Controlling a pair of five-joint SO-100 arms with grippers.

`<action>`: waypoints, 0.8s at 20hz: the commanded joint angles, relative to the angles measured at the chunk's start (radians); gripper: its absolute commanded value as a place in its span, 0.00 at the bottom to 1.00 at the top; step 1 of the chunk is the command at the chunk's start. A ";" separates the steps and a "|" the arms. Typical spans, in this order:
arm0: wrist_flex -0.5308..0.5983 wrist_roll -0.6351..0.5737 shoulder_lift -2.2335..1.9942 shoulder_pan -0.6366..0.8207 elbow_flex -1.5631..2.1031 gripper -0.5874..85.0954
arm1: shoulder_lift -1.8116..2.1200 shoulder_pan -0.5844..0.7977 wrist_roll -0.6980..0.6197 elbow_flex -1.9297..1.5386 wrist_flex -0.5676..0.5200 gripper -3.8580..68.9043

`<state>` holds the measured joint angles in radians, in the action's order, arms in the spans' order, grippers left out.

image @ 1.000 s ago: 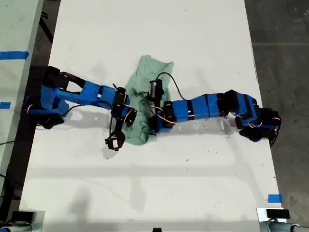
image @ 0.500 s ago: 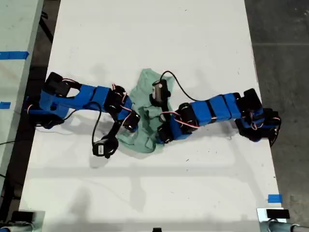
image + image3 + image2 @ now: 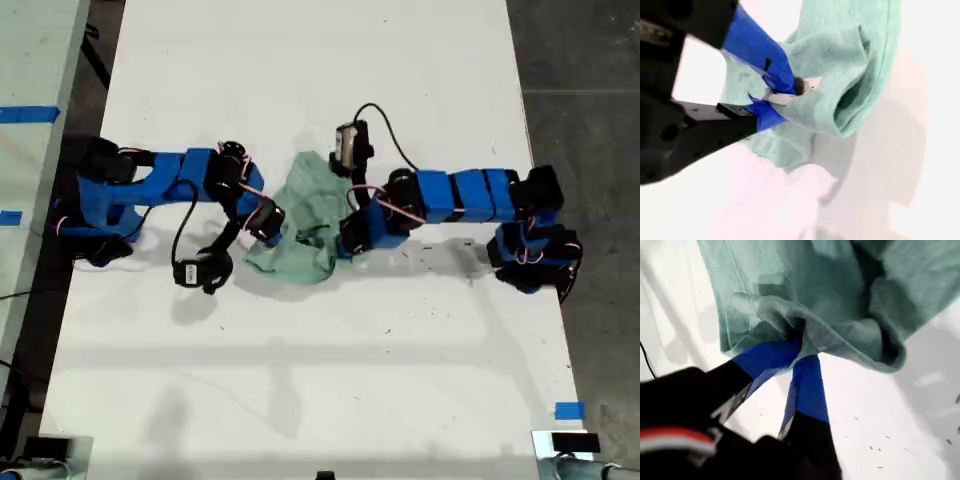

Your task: Fold tshirt

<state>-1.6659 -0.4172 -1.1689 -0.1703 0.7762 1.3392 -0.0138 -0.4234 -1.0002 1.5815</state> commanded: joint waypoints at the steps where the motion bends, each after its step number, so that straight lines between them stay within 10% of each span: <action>1: 0.005 -0.173 -0.104 0.216 -0.041 0.01 | 0.155 0.207 -0.146 -0.020 0.015 0.02; 6: 0.158 -0.460 -0.003 0.535 -0.052 0.01 | 0.167 0.508 -0.394 -0.061 -0.080 0.02; 11: 0.357 -0.537 0.238 0.675 -0.049 0.05 | 0.150 0.658 -0.500 -0.370 -0.393 0.03; 13: 0.399 -0.537 0.353 0.729 -0.063 0.31 | 0.038 0.699 -0.474 -0.433 -0.476 0.18; 16: 0.407 -0.517 0.446 0.830 -0.077 0.36 | -0.187 0.746 -0.445 -0.380 -0.466 0.39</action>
<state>-1.2747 -0.9480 -0.7286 0.5906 0.7747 1.2134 0.7026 -0.8820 -1.4297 1.1397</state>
